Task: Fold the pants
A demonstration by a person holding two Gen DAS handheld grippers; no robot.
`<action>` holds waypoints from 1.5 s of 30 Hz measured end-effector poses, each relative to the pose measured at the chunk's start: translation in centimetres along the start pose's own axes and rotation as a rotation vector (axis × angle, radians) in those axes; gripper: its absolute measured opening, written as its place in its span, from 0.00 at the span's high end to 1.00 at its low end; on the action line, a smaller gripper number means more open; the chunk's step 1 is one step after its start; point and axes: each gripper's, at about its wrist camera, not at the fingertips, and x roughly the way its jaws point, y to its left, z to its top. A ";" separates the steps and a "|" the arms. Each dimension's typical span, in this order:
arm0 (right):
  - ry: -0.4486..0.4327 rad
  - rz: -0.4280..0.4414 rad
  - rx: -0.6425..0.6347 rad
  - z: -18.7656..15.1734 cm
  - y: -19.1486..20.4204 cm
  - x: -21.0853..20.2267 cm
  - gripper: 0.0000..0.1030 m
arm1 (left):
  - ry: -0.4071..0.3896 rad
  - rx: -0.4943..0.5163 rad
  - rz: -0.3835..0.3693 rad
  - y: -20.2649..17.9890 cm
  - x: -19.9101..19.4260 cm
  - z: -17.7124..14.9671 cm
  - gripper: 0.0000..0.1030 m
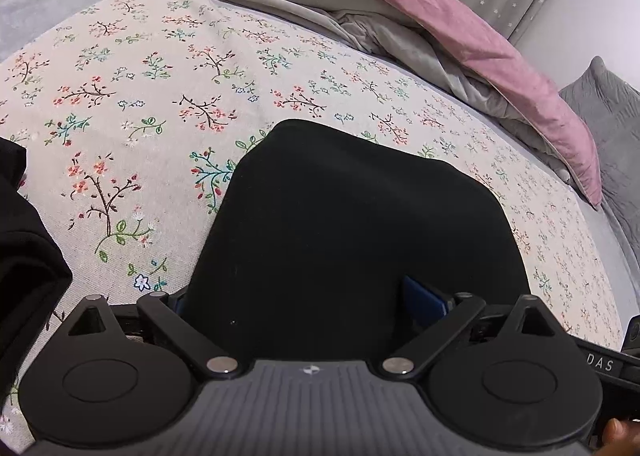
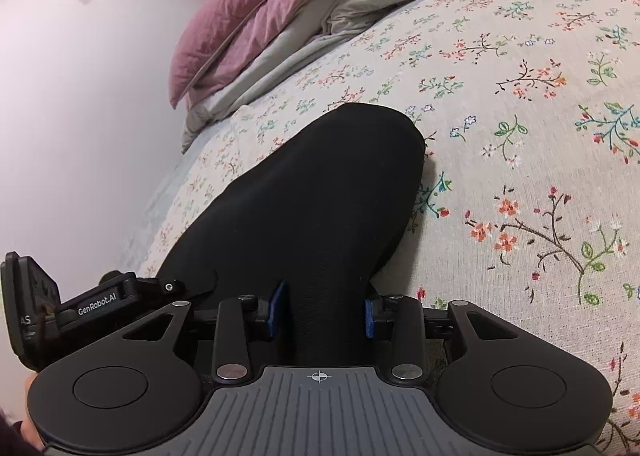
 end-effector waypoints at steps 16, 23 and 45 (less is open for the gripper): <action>-0.007 0.016 0.016 -0.4 -0.6 0.1 0.60 | -0.008 -0.017 -0.015 0.1 -0.1 -0.2 0.00; -0.031 -0.023 -0.107 -0.2 1.7 -0.8 0.73 | -0.066 -0.048 -0.053 0.7 -1.7 -0.2 0.26; -0.059 -0.279 -0.263 12.2 -16.4 -27.0 0.79 | 0.073 -0.013 -0.383 -35.9 9.6 -9.5 0.46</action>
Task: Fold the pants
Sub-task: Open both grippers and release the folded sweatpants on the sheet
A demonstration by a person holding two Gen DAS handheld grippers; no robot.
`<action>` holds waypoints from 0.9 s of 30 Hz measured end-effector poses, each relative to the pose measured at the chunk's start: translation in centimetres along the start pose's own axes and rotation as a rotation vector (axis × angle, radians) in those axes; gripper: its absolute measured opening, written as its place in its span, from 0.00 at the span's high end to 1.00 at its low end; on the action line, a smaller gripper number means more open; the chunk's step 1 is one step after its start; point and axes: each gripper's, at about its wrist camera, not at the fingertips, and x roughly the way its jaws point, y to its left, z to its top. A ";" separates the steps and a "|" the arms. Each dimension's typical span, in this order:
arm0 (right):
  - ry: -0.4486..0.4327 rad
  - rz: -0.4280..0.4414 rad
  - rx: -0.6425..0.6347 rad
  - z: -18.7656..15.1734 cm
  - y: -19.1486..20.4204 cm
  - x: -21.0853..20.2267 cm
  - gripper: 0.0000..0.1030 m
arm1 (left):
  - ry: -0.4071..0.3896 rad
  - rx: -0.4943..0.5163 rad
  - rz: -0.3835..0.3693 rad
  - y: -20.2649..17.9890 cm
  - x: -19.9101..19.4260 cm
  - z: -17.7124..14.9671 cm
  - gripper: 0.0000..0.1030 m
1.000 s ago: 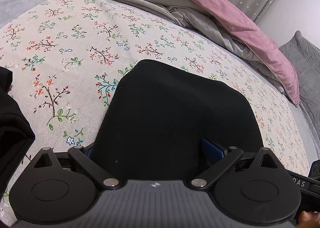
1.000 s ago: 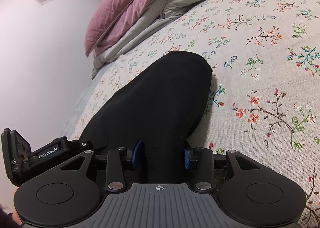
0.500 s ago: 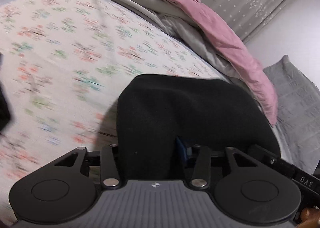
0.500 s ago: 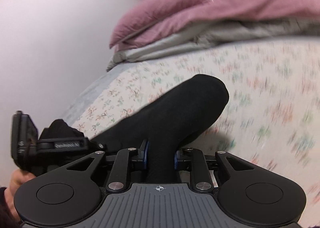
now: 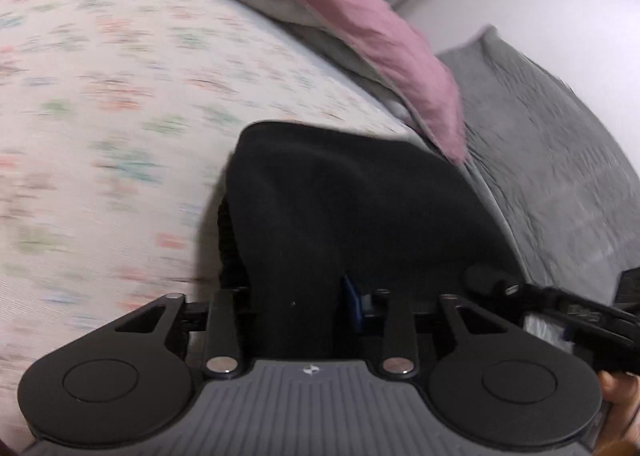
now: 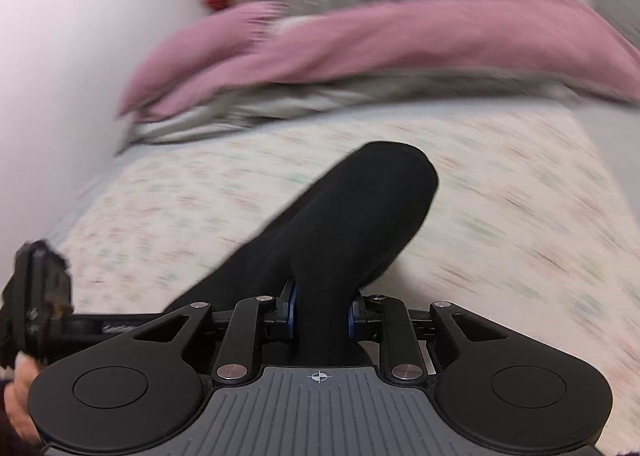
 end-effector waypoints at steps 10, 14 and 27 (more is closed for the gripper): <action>-0.009 -0.163 0.310 -8.0 -12.6 -0.6 0.24 | -0.009 0.216 0.160 -2.3 -0.4 -0.1 0.11; -0.059 -0.289 0.301 -8.0 -10.9 -2.6 0.24 | 0.004 0.183 0.190 -0.7 -2.5 0.2 0.11; -0.223 -0.397 0.158 -9.7 4.7 -11.6 0.17 | -0.116 0.431 0.570 -3.9 -14.1 -3.6 0.00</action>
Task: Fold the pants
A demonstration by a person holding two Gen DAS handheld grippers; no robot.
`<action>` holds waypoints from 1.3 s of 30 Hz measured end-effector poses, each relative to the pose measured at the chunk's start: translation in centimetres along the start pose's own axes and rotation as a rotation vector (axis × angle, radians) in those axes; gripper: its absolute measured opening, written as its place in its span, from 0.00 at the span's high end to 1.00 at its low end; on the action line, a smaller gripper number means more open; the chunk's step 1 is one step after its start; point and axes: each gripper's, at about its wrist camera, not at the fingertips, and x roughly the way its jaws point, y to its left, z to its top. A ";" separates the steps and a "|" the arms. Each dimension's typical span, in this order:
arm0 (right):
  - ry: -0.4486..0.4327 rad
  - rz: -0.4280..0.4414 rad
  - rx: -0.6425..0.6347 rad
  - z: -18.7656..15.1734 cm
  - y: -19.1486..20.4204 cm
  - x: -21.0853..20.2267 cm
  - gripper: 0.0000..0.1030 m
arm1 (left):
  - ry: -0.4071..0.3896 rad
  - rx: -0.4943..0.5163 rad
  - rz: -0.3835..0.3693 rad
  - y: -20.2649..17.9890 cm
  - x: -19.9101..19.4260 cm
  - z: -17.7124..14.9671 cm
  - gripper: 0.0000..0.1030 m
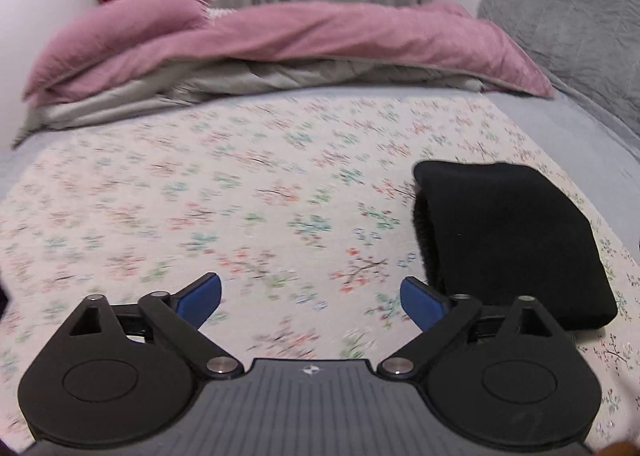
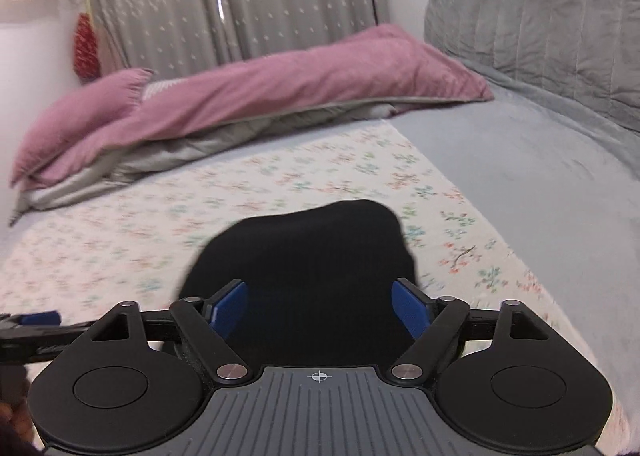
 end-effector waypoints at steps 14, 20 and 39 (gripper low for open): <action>-0.004 -0.101 -0.046 -5.6 5.0 -8.5 0.04 | -0.059 -0.075 -0.050 3.1 -8.5 -3.0 0.00; -0.053 -0.137 -0.077 -4.5 6.2 -10.7 0.00 | -0.073 -0.064 -0.066 2.5 -9.2 -2.4 0.00; -0.004 -0.218 -0.055 -5.5 5.0 -9.7 0.00 | -0.029 0.002 -0.109 0.2 -8.1 -2.5 0.00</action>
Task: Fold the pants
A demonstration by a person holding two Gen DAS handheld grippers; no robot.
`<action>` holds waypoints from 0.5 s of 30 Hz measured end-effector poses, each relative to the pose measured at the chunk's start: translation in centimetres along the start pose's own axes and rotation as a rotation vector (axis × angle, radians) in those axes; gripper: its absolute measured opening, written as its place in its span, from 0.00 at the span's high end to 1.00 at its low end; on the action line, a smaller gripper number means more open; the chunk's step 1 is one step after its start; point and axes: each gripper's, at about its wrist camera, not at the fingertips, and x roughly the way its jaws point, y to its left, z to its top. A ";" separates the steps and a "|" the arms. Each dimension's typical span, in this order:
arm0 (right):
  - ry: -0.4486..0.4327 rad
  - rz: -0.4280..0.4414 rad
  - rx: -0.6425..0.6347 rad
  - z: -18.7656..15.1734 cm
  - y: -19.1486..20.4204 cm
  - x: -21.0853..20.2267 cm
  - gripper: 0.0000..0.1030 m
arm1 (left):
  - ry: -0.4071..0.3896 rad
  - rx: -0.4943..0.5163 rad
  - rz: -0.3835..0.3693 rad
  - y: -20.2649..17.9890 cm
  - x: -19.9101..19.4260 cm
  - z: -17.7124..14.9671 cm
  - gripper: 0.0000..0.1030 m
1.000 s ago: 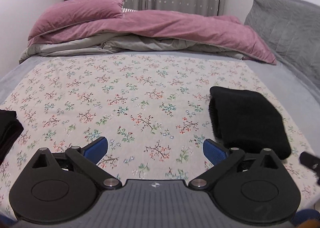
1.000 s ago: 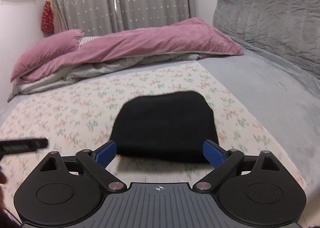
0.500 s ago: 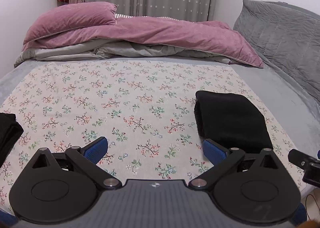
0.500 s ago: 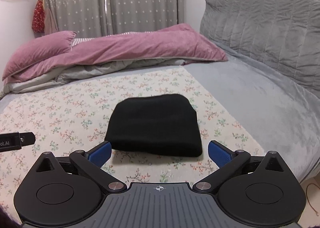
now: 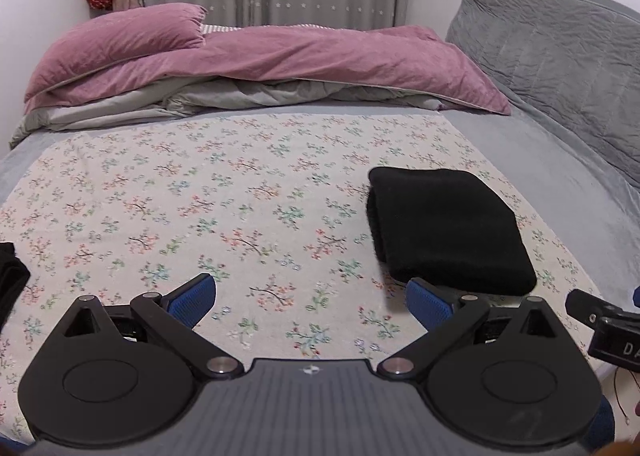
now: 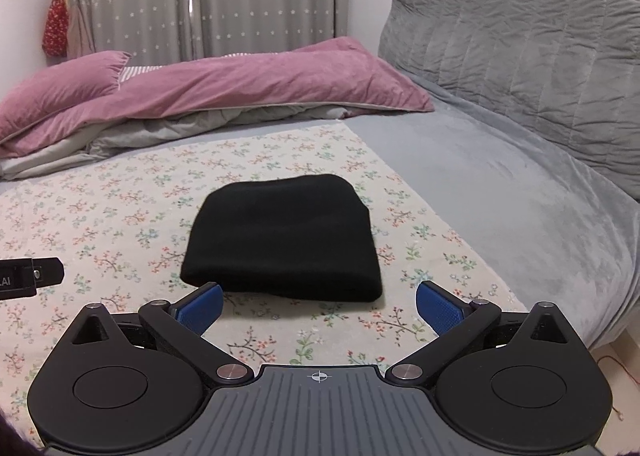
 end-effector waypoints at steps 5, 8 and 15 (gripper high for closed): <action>0.009 0.002 0.022 0.0 -0.7 0.3 0.00 | 0.013 0.019 -0.005 -0.8 0.3 -0.1 0.00; 0.013 0.001 0.013 -0.2 -0.6 0.4 0.00 | 0.011 0.021 -0.014 -1.1 0.3 0.0 0.00; 0.018 0.004 0.004 -0.3 -0.2 0.3 0.00 | 0.021 0.021 -0.028 -1.7 0.4 0.0 0.00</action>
